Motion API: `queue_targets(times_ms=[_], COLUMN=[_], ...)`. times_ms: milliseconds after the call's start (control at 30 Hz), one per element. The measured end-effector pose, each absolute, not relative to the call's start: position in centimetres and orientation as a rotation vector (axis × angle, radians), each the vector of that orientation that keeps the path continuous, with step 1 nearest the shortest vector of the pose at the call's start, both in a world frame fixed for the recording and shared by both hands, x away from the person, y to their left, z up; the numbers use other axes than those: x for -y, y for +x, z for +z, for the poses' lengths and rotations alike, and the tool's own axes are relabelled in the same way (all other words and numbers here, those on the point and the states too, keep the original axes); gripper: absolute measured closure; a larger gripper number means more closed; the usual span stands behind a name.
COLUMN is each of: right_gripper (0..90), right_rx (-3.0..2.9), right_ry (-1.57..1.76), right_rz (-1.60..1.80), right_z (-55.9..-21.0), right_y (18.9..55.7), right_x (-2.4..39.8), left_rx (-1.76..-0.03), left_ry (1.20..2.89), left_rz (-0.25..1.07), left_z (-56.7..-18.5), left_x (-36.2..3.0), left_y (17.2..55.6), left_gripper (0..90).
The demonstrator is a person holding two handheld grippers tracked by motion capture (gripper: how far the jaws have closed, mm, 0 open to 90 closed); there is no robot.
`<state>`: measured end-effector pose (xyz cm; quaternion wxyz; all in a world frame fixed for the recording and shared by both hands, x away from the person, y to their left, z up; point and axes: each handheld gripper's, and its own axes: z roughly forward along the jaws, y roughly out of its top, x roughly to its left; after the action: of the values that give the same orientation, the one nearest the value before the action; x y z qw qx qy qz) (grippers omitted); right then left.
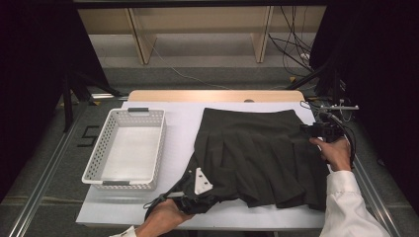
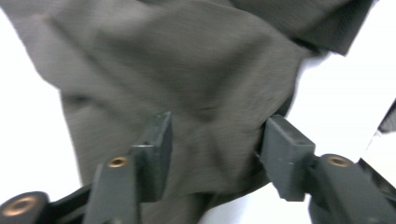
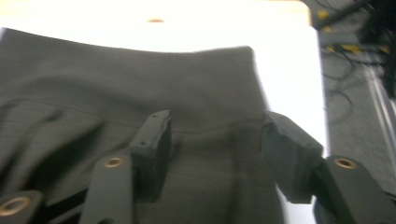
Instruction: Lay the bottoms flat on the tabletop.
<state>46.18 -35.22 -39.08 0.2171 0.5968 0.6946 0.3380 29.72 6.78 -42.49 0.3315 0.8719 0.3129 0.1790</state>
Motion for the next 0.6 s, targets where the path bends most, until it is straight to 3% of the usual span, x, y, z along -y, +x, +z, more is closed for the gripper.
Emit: queue_targets(times_ms=[100,300,600], right_gripper=[39.3,37.6,37.5], right_rx=[-1.949,-2.032,-2.089], right_ry=[1.607,1.491,1.433], right_rz=[0.954,0.958,0.946], right_z=[-38.5,-37.6,-37.7], right_y=[45.7,44.9,44.6], right_x=[33.7,30.3,28.1], left_rx=[-0.889,-1.024,-1.170], left_ry=[2.229,2.160,2.286], left_rz=[0.499,0.424,0.442], left_z=[-41.9,-41.6,-45.4], left_x=[-8.0,-10.1,-9.2], left_y=[30.6,32.7,35.5], left_gripper=[39.4,39.3,40.0])
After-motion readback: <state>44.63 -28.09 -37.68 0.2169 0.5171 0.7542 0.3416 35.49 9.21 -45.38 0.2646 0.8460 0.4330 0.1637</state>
